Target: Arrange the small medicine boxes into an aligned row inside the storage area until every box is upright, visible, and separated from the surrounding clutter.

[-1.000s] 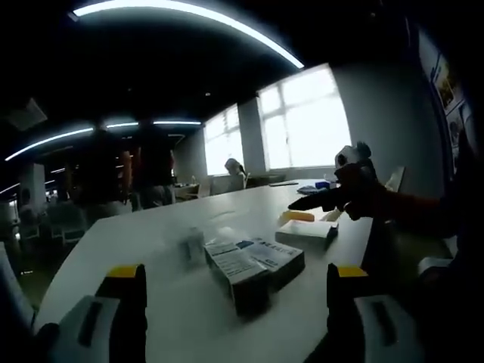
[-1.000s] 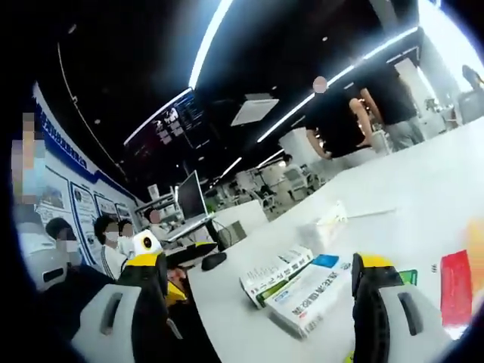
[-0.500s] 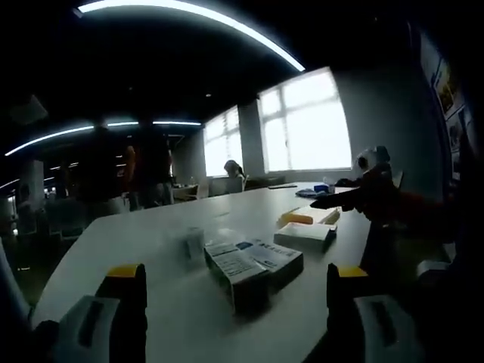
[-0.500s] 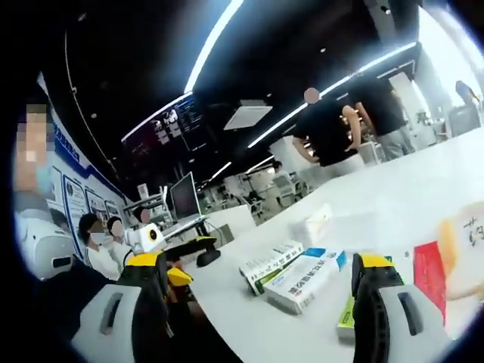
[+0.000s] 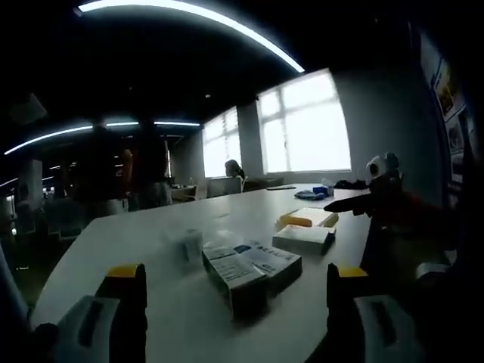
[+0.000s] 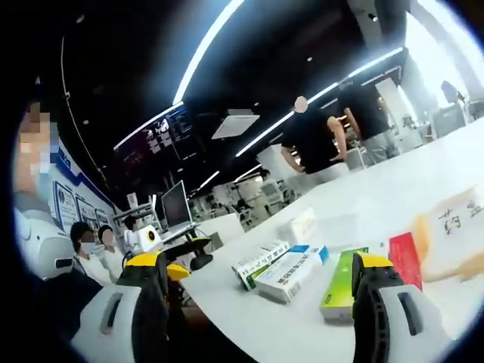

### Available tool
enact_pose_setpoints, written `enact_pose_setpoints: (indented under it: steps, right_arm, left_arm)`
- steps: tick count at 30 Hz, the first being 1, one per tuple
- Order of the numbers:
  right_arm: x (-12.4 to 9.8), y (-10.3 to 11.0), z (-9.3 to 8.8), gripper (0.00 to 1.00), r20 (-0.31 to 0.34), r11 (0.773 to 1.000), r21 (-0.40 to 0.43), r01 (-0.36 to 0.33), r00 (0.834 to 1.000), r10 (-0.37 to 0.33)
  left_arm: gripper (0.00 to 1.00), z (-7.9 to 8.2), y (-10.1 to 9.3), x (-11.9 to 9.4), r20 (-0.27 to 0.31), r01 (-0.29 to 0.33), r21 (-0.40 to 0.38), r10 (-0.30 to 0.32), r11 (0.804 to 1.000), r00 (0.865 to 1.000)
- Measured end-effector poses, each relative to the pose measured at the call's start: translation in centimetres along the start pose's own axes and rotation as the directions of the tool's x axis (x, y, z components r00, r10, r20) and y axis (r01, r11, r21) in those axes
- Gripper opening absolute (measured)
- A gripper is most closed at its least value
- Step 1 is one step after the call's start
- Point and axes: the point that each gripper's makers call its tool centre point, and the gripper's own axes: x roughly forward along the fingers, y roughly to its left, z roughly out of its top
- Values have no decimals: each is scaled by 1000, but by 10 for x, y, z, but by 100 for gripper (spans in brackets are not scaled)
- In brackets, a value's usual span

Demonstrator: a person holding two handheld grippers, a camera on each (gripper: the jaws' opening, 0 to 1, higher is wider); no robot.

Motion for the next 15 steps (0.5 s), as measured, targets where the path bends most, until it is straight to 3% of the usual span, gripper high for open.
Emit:
enact_pose_setpoints:
  steps: [15]
  right_arm:
    - [-19, -8, 9, 100, 44, 999, 7, 34, 998, -34]
  left_arm:
    - [99, 2, -2, 3, -2, 0, 0, 0, 1000, 1000]
